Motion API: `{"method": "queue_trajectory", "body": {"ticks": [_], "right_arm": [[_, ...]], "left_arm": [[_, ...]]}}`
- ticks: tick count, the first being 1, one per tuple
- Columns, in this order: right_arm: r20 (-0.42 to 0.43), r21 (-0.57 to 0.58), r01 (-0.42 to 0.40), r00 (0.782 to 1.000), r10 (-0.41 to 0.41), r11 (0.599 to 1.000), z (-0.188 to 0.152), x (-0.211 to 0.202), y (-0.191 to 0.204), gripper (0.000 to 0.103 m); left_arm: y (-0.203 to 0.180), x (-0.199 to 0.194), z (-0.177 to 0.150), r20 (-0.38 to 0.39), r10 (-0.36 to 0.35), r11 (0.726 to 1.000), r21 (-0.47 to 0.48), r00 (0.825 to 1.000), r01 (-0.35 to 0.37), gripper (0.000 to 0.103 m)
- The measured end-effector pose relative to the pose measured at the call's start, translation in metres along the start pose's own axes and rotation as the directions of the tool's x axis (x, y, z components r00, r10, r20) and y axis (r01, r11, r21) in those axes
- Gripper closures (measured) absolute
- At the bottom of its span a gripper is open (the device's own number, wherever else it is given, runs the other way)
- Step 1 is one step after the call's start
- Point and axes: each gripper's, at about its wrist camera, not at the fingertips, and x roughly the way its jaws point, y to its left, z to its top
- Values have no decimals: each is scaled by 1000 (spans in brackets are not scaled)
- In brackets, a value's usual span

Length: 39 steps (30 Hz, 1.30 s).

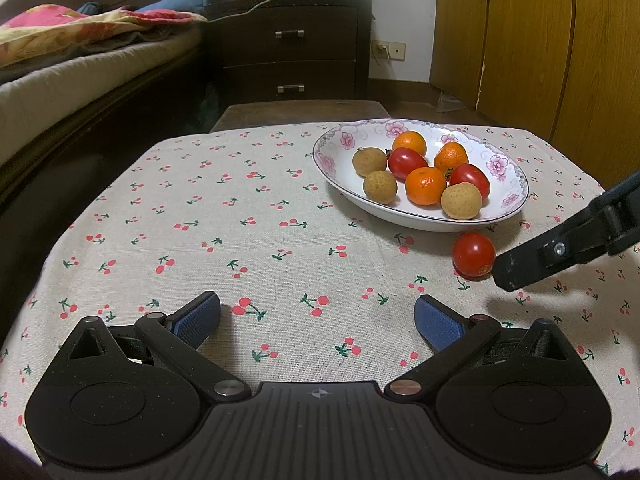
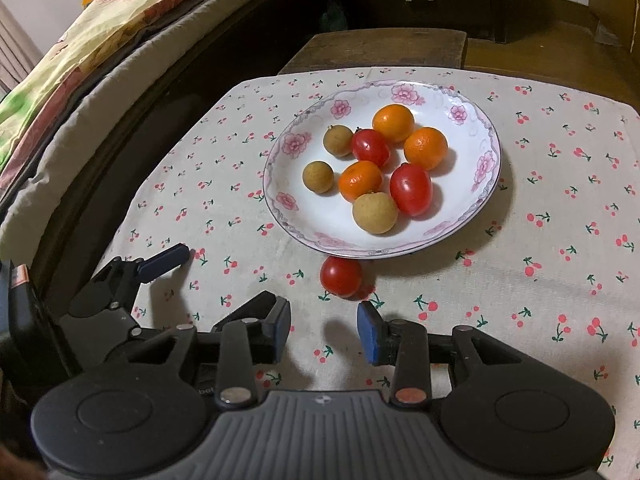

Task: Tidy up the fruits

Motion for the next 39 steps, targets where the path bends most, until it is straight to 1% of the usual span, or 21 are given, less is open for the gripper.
{"method": "queue_trajectory", "body": {"ticks": [8, 13, 15, 17, 19, 21, 26, 29, 33, 39], "right_arm": [[5, 28, 1, 1000, -1, 1000, 2, -1, -9, 65], [-9, 20, 4, 1000, -4, 1000, 3, 6, -4, 65], [0, 5, 0, 1000, 0, 1000, 1, 2, -2, 65], [8, 2, 17, 1000, -17, 1000, -1, -3, -5, 65], [16, 9, 30, 999, -30, 1000, -3, -7, -11, 65], [18, 23, 23, 1000, -24, 999, -4, -7, -16, 65], [-12, 39, 23, 1000, -23, 999, -5, 3, -25, 65], [-16, 34, 20, 1000, -19, 999, -5, 6, -25, 63], [-19, 33, 9, 1000, -8, 999, -4, 6, -23, 59], [-12, 17, 6, 1000, -6, 1000, -4, 7, -17, 59]], "left_arm": [[0, 1, 0, 2, 0, 1000, 1, 1000, 0, 0], [0, 1, 0, 2, 0, 1000, 1, 1000, 0, 0], [0, 1, 0, 3, 0, 1000, 1, 1000, 0, 0], [0, 1, 0, 2, 0, 1000, 1, 1000, 0, 0], [0, 1, 0, 3, 0, 1000, 1, 1000, 0, 0], [0, 1, 0, 3, 0, 1000, 1, 1000, 0, 0], [0, 1, 0, 3, 0, 1000, 1, 1000, 0, 0], [0, 1, 0, 3, 0, 1000, 1, 1000, 0, 0], [0, 1, 0, 3, 0, 1000, 2, 1000, 0, 0], [0, 1, 0, 3, -1, 1000, 1, 1000, 1, 0]]}}
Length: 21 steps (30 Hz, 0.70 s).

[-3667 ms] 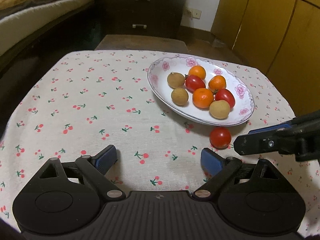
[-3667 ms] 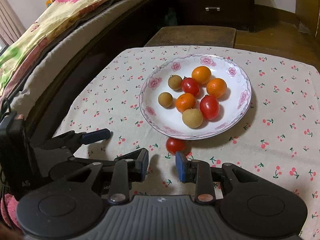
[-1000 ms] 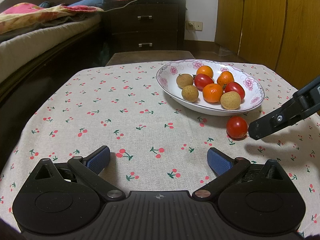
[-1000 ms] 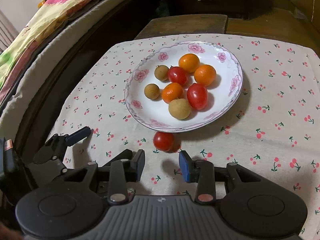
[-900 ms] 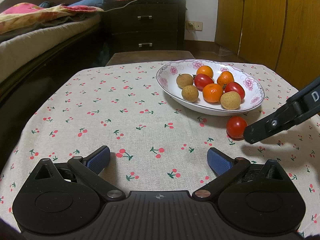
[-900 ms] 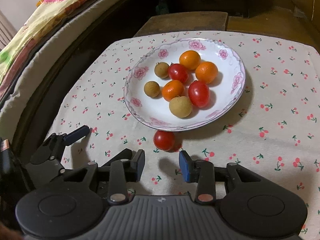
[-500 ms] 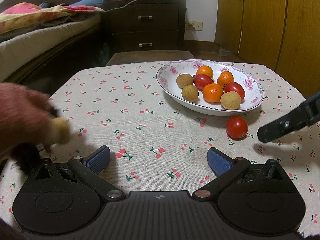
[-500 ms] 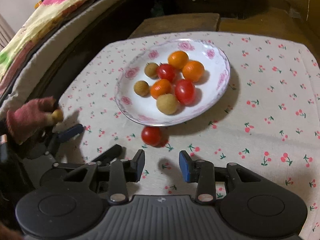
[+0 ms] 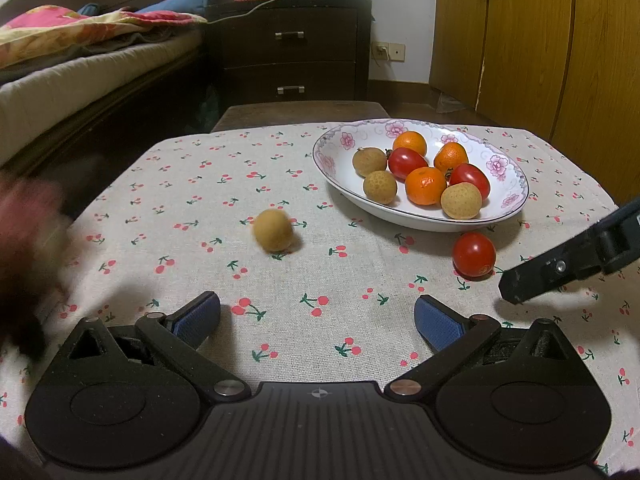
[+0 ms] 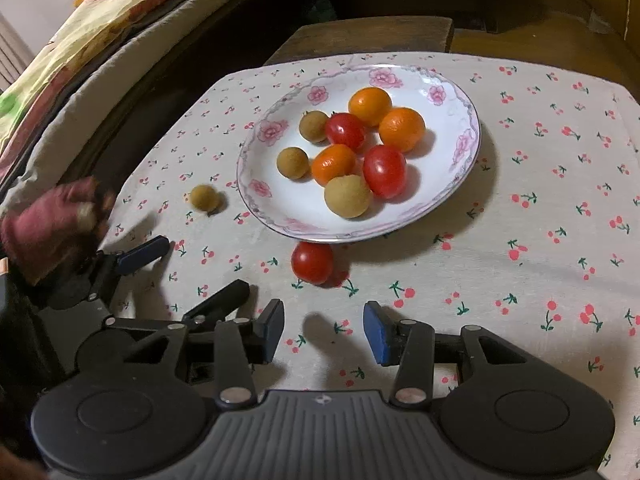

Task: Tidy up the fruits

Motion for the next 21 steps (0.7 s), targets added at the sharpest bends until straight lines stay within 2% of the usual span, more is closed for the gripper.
{"method": "queue_trajectory", "body": {"ticks": [21], "right_arm": [[49, 26, 32, 998, -33, 999, 3, 0, 5, 59]], "left_arm": [[0, 1, 0, 0, 1, 1000, 1, 1000, -1, 0]]}}
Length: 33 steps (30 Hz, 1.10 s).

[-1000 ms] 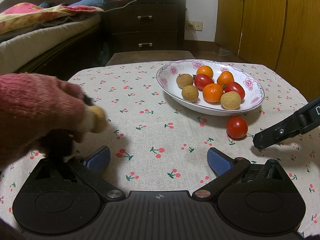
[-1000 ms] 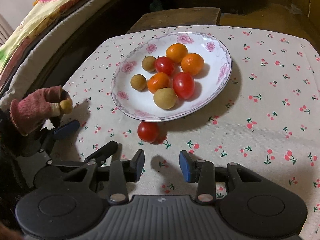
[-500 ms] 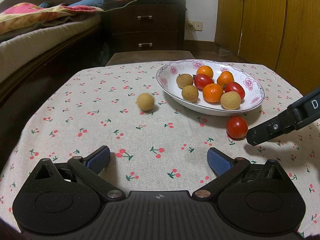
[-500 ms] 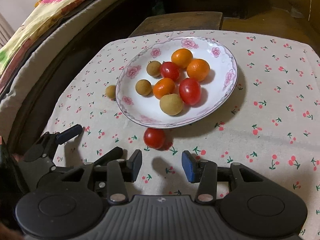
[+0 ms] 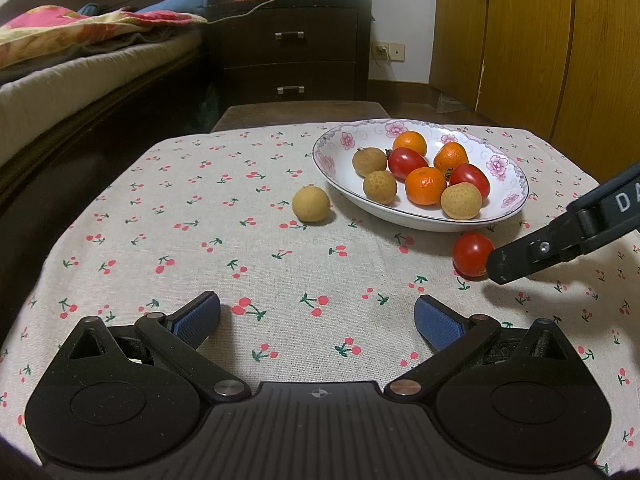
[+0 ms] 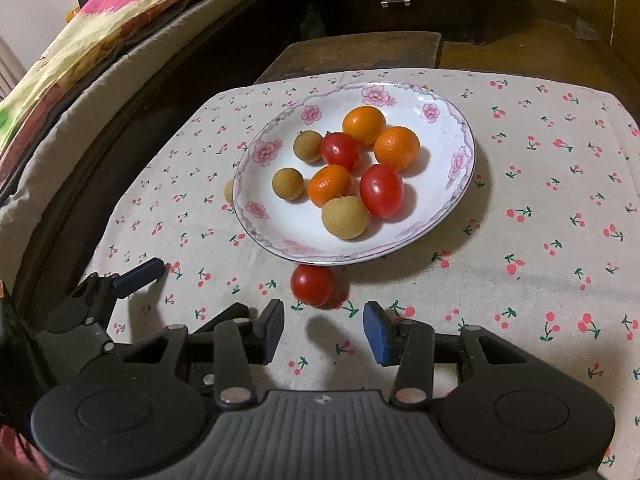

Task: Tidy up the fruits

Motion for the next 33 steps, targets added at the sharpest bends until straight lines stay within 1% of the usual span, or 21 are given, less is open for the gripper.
{"method": "queue_trajectory", "body": {"ticks": [5, 8, 9, 10, 11, 12, 14, 16, 17, 19, 21, 23, 24, 25, 27, 31, 33], "right_arm": [[-2, -15, -13, 1000, 13, 1000, 0, 9, 10, 59], [9, -34, -1, 1000, 2, 999, 0, 13, 14, 59], [15, -42, 4, 1000, -3, 999, 0, 13, 16, 59], [19, -45, 5, 1000, -4, 999, 0, 14, 16, 59], [21, -41, 1, 1000, 0, 999, 1, 14, 15, 59], [27, -32, -6, 1000, 7, 999, 1, 14, 13, 59], [36, -16, -22, 999, 23, 1000, 2, 14, 10, 57], [45, -22, -28, 999, 29, 999, 1, 14, 11, 53], [48, -28, -31, 998, 33, 999, 1, 14, 11, 51], [48, -27, -51, 997, 52, 998, 1, 15, 11, 39], [45, -1, -78, 996, 78, 997, 3, 16, 9, 36], [46, -18, -63, 997, 63, 998, 3, 17, 12, 38], [54, -37, -37, 998, 39, 999, 2, 17, 15, 41], [61, -55, -4, 998, 8, 998, 1, 18, 17, 45], [68, -86, 45, 997, -39, 995, 0, 18, 22, 49], [77, -67, 66, 995, -61, 996, -1, 17, 21, 54], [70, -50, 64, 996, -60, 997, 0, 17, 19, 54]], "left_arm": [[-1, 1, 2, -9, 4, 1000, -5, 1000, -4, 0], [0, -3, 4, -37, -18, 1000, 21, 999, 19, 0], [0, -5, 3, -43, -43, 999, 31, 998, 45, 0], [1, -8, 1, -56, -91, 995, 43, 994, 94, 0], [1, -13, -1, -63, -135, 987, 75, 989, 140, 0], [0, -16, -4, -69, -164, 980, 107, 984, 170, 0], [-2, -23, -10, -80, -202, 964, 158, 976, 212, 0], [-5, -27, -14, -83, -216, 958, 176, 973, 228, 0], [-5, -28, -16, -88, -217, 957, 175, 972, 230, 0], [-6, -30, -14, -119, -220, 955, 177, 968, 239, 0], [-5, -29, -8, -173, -218, 949, 193, 960, 250, 0], [-4, -28, -3, -214, -200, 949, 199, 956, 243, 0], [-3, -28, -1, -219, -179, 952, 208, 959, 225, 0], [-1, -30, 0, -213, -160, 953, 221, 964, 207, 0], [1, -32, 1, -190, -123, 951, 259, 974, 170, 0], [3, -38, 9, -144, -110, 945, 293, 984, 148, 0], [6, -38, 12, -125, -110, 944, 296, 986, 143, 0]]}}
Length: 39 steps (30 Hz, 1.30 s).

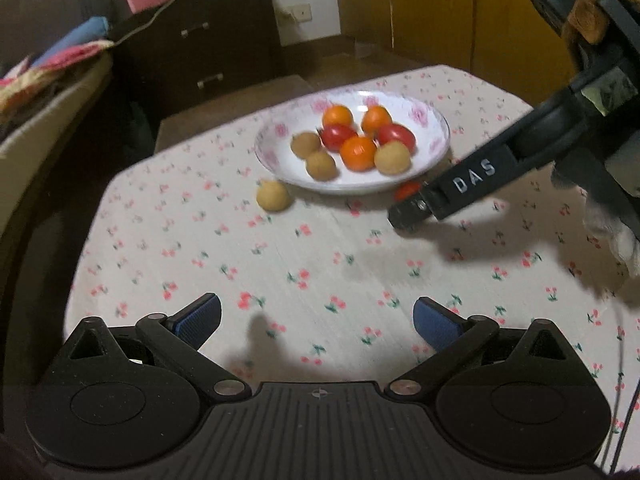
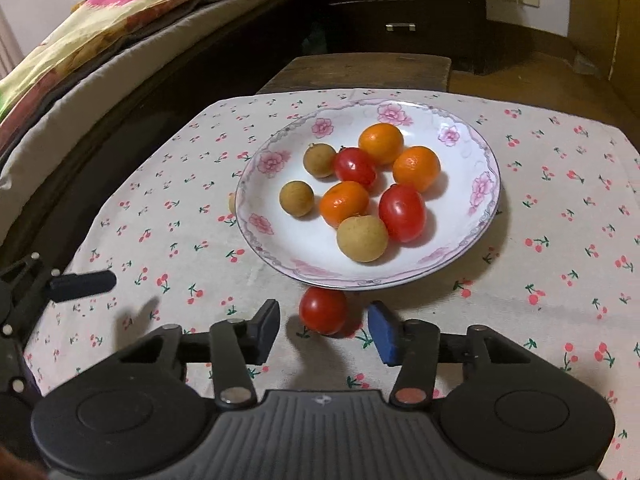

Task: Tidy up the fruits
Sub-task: 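Move the right gripper to the red tomato while the left approaches the yellow fruit, then close the right gripper on the red tomato while the left grasps the yellow fruit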

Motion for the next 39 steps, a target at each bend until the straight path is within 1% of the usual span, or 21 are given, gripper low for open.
{"method": "queue_trajectory", "body": {"ticks": [3, 5, 7, 10, 14, 17, 18, 20, 22, 23, 26, 28, 30, 32, 33, 34, 35, 37, 39], "right_arm": [[-6, 20, 2, 1000, -2, 1000, 1, 0, -1, 54], [-7, -8, 20, 1000, -20, 1000, 1, 1, 4, 59], [-12, -53, 46, 999, -46, 998, 0, 1, 9, 76], [-33, -67, 32, 999, -35, 997, -1, -2, 9, 76], [-48, -68, 24, 998, -27, 997, -2, -8, 2, 76], [-54, -69, 8, 998, -11, 998, -3, -15, -1, 76], [-57, -68, -3, 998, -1, 998, -3, -17, -2, 76], [-65, -61, -23, 998, 19, 998, -3, -20, -3, 76], [-70, -57, -34, 997, 30, 998, -4, -21, -4, 76], [-72, -52, -43, 997, 39, 998, -5, -22, -4, 76], [-75, -47, -69, 995, 65, 996, -5, -23, -3, 76], [-79, -45, -77, 994, 73, 996, -4, -22, -3, 76], [-82, -40, -81, 994, 78, 996, -4, -20, -4, 76], [-88, -37, -78, 993, 75, 996, -3, -17, -5, 76], [-92, -32, -77, 993, 74, 996, -4, -17, -7, 76], [-94, -24, -78, 993, 76, 997, -4, -16, -8, 76], [-96, -20, -78, 993, 76, 997, -4, -16, -8, 76], [-96, -22, -74, 993, 72, 997, -4, -18, -8, 76], [-92, -22, -77, 993, 74, 997, -4, -20, -8, 76]], "left_arm": [[8, 6, 4, 10, 5, 1000, -7, 1000, -5, 0], [10, 13, 11, 20, 4, 1000, 20, 1000, -5, 0], [14, 19, 19, 29, -11, 999, 51, 1000, 10, 0], [20, 31, 30, 48, -30, 996, 89, 998, 25, 0], [25, 53, 42, 56, -83, 984, 163, 995, 73, 3], [28, 69, 48, 46, -140, 970, 208, 989, 128, 9], [31, 75, 49, 42, -158, 967, 210, 987, 146, 10], [36, 84, 52, 34, -196, 960, 212, 980, 185, 15], [41, 92, 57, 40, -220, 956, 208, 975, 207, 15], [43, 95, 60, 42, -230, 953, 212, 972, 216, 13], [46, 98, 60, 39, -265, 939, 235, 963, 249, 13], [49, 99, 58, 35, -288, 935, 226, 957, 273, 13], [53, 102, 60, 20, -312, 933, 194, 950, 302, 14], [55, 102, 61, 8, -334, 928, 178, 943, 327, 18], [54, 102, 62, 5, -331, 928, 183, 943, 325, 19], [53, 101, 62, 1, -329, 928, 187, 944, 323, 21], [53, 100, 63, -6, -335, 926, 181, 942, 330, 24], [52, 98, 62, -14, -328, 932, 160, 945, 326, 27], [50, 93, 60, -24, -320, 935, 150, 947, 320, 34]]}}
